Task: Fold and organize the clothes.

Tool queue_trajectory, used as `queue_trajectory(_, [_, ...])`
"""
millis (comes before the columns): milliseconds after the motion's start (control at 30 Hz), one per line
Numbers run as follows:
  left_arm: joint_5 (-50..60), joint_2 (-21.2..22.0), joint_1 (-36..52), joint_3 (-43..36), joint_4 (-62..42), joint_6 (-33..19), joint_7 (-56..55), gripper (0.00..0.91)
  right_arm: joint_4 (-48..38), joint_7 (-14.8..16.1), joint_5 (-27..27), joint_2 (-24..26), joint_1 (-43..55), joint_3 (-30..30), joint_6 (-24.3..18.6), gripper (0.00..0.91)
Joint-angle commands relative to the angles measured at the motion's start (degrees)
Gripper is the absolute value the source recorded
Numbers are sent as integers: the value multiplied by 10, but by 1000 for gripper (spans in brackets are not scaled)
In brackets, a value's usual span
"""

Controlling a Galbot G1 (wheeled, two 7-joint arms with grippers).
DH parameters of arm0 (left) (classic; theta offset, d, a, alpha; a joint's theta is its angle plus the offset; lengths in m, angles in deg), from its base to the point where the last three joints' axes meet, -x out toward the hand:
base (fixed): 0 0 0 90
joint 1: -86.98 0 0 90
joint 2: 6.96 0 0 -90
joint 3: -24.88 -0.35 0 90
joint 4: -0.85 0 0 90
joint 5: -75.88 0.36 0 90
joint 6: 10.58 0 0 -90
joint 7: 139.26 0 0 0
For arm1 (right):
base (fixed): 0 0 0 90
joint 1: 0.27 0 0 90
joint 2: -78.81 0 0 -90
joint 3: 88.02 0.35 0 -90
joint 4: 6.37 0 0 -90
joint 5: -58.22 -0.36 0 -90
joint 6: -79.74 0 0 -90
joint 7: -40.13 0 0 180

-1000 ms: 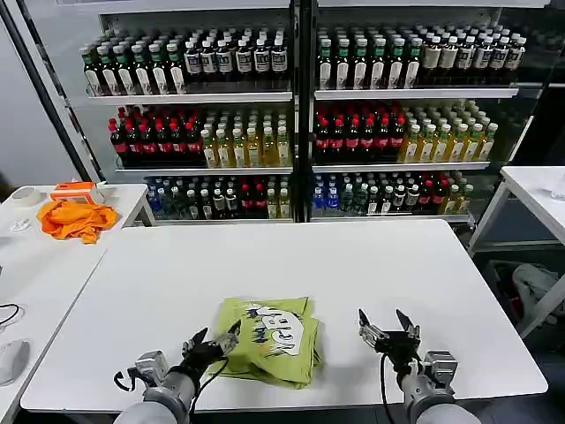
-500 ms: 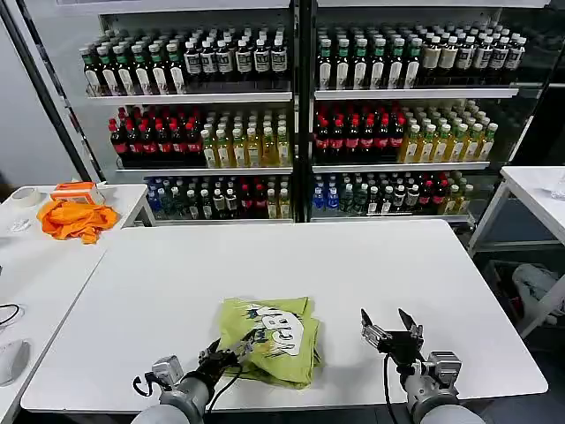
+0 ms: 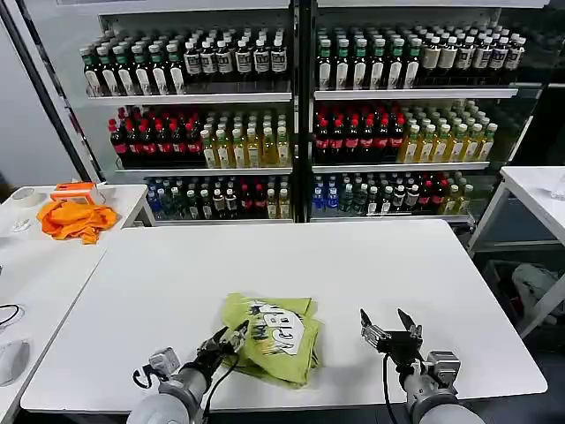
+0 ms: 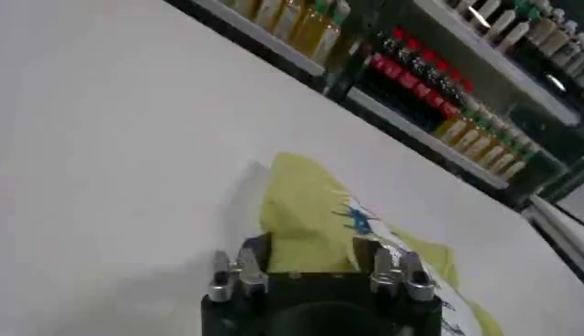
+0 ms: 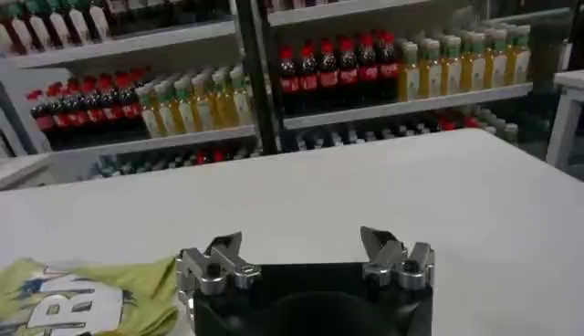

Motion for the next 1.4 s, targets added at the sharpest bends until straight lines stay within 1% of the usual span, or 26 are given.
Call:
queue_trajectory(33, [91, -43, -8, 26, 32, 25, -18, 645, -1, 1, -1, 3, 1, 3, 0, 907])
queue_trajectory(200, [140, -64, 11, 24, 33, 22, -18, 645, -5, 1, -1, 2, 7, 0, 1, 907])
queue_trajectory(367, [151, -73, 43, 1, 30, 22, -16, 655, -3, 0, -1, 0, 11, -6, 4, 907])
queue_trajectory(400, [152, -74, 47, -1, 35, 22, -14, 675, -2, 0, -1, 0, 10, -5, 4, 907])
queue_trajectory(467, [153, -76, 57, -8, 41, 22, -11, 685, -1, 1, -1, 2, 7, -2, 4, 907])
queue_trajectory(600, [132, -79, 73, -28, 9, 14, -2, 685, 0, 2, -1, 3, 1, 5, 3, 907])
queue_trajectory(667, [98, -78, 80, -37, -10, 22, 4, 675, 0, 2, -1, 3, 0, 6, 3, 907])
queue_trajectory(800, [91, -72, 82, -44, -47, 24, 7, 665, 1, 1, -1, 1, 1, 5, 4, 907])
queue_trajectory(933, [75, -73, 71, -40, -45, 30, 8, 645, 3, 2, -1, 3, -3, 9, 3, 907])
queue_trajectory(1067, [61, -74, 67, -36, -42, 37, 7, 595, 3, 2, -1, 4, -3, 10, 3, 907])
queue_trajectory(1100, [51, -74, 66, -34, -40, 38, 7, 544, 4, 2, -2, 3, -3, 10, 3, 907])
queue_trajectory(1133, [44, -74, 64, -32, -38, 42, 6, 524, 4, 2, -1, 3, -2, 9, 3, 907])
queue_trajectory(1200, [24, -74, 60, -28, -36, 45, 6, 373, 4, 2, -1, 2, -2, 8, 4, 907])
queue_trajectory(1267, [-3, -73, 56, -23, -33, 47, 7, 292, 5, 1, -1, 2, -2, 7, 4, 907])
queue_trajectory(1300, [-19, -73, 54, -20, -32, 47, 8, 171, 6, 2, -1, 2, -2, 7, 4, 907])
queue_trajectory(1333, [-40, -72, 53, -16, -30, 48, 8, 141, 7, 1, -1, 1, -2, 7, 4, 907])
queue_trajectory(1367, [-66, -71, 53, -12, -30, 50, 8, 91, 8, 1, -1, 1, -3, 8, 4, 907])
queue_trajectory(1400, [-70, -69, 53, -8, -31, 50, 9, 71, 8, 2, -1, 1, -5, 8, 4, 907])
